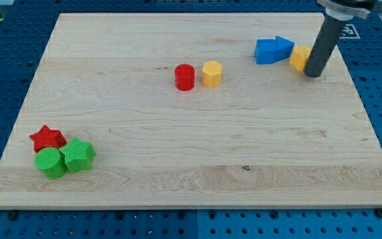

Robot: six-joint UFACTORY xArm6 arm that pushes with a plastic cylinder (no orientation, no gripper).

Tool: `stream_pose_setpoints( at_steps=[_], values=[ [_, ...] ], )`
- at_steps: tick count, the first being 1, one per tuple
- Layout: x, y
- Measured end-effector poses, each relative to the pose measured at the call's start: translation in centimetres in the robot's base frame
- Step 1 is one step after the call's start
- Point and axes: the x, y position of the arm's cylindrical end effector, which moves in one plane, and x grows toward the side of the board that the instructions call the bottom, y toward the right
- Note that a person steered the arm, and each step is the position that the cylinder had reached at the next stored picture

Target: Point your arm at the yellow hexagon

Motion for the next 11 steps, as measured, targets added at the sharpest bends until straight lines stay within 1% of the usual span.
stream_pose_setpoints(
  at_steps=[2, 3, 4, 5, 6, 7, 8, 9, 10, 11],
  values=[
    [-7.1, -0.3],
    [-9.8, -0.3],
    [-9.1, 3.2],
    [-6.0, 4.4],
    [-2.5, 2.1],
    [-0.4, -0.9],
    [0.3, -5.7],
    [0.6, -10.5],
    [-0.6, -15.1],
    [-2.4, -15.5]
  ],
)
